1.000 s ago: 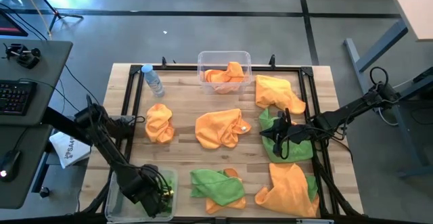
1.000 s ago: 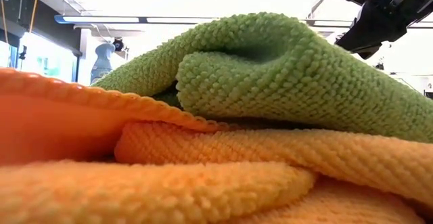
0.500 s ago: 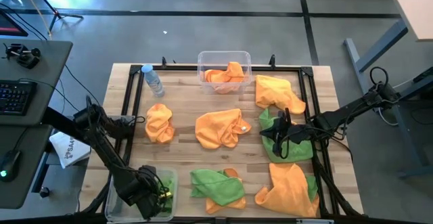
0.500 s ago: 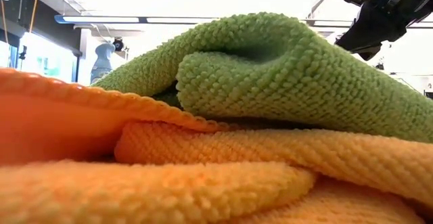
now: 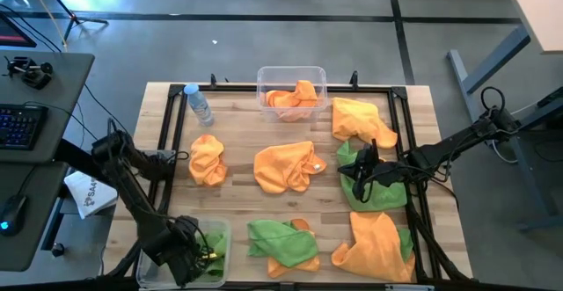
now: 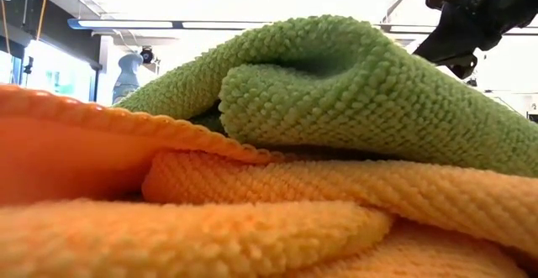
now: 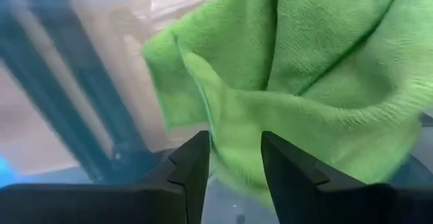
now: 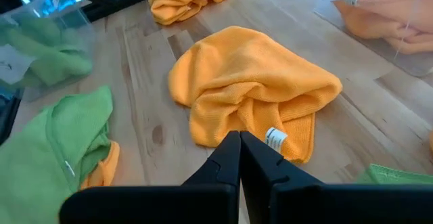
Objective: Sort microfiber towel by color & place in baskets
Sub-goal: Put the green towel into the bottom transparent bin, then put the orange towel into the top transparent bin
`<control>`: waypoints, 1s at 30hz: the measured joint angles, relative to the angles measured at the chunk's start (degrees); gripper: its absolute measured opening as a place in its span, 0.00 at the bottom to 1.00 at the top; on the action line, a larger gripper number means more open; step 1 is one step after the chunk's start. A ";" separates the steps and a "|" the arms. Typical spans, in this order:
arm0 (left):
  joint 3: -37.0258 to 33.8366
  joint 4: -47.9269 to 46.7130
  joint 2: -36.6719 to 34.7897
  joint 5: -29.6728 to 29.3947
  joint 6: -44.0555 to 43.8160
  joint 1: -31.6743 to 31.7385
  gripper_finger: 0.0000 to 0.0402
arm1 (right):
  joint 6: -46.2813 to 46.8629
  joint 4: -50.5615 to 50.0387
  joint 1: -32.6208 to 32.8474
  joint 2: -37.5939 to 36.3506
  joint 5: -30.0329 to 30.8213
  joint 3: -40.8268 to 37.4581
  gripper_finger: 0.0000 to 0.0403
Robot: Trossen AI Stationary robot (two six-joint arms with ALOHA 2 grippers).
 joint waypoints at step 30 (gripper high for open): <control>1.09 -13.54 -27.03 -47.99 19.34 9.10 0.30 | 5.83 -2.93 -0.12 -0.01 5.19 0.00 0.00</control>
